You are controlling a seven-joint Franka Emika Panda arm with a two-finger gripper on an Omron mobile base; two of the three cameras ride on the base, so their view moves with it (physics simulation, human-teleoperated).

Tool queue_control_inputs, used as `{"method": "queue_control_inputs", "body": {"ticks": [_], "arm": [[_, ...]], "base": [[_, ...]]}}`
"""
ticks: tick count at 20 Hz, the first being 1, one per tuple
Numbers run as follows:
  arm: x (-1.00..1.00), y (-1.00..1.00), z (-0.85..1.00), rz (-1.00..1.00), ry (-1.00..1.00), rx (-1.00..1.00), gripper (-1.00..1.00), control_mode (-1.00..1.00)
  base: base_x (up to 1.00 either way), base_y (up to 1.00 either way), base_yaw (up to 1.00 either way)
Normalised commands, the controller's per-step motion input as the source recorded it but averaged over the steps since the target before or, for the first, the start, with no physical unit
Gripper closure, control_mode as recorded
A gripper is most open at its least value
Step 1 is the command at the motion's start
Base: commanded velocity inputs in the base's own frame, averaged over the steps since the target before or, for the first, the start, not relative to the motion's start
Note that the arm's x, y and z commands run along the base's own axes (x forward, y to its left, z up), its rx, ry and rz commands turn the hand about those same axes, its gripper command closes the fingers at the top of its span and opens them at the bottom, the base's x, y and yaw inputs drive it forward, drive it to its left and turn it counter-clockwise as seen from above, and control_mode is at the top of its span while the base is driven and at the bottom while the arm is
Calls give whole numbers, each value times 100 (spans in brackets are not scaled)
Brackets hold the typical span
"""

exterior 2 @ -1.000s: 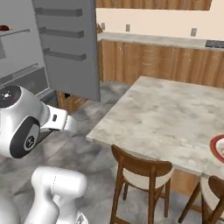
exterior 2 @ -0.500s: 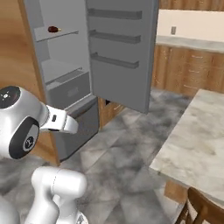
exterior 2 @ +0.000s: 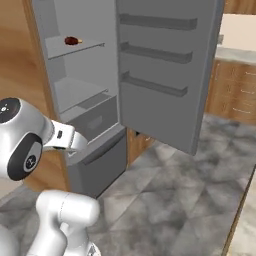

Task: Take the cheese, steak, and lemon wedge from the fridge and place them on the plate on the dining counter to create an appetizer plate.

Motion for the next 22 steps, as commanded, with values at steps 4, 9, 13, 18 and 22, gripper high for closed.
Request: {"method": "queue_control_inputs", "body": {"ticks": [4,9,13,18,22], "arm": [[0,0,0,0,0,0,-100,100],[0,0,0,0,0,0,-100,100],[0,0,0,0,0,0,-100,100],[0,0,0,0,0,0,-100,100],[0,0,0,0,0,0,-100,100]], "base": [[100,1,22],[100,14,31],[96,0,39],[77,-2,39],[72,-1,38]]}}
